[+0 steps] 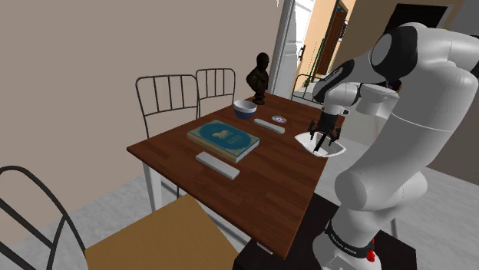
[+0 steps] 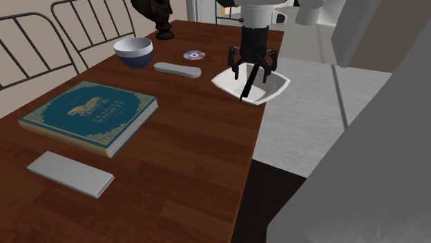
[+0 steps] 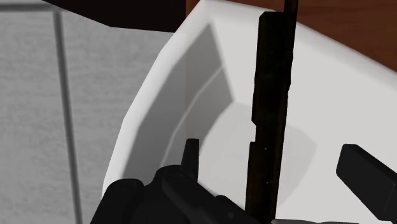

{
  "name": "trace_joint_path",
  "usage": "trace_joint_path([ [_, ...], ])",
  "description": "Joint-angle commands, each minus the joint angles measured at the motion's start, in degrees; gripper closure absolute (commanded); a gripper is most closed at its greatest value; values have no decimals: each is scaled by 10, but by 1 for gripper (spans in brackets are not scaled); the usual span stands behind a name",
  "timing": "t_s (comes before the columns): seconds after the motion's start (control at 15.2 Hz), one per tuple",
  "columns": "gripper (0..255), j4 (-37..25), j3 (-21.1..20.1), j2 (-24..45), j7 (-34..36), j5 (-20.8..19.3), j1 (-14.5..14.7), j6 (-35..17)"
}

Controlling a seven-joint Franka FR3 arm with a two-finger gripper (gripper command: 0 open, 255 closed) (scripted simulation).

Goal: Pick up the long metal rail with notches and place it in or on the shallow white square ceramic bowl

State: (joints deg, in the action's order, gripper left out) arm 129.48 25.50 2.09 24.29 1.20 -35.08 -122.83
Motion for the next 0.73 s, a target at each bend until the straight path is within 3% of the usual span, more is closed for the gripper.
trace_joint_path([
  [0.0,0,-17,1,-14,4,-7,0,30],
  [0.13,0,-40,0,-27,9,-14,1,65],
  [0.66,0,-40,0,-27,9,-14,1,65],
])
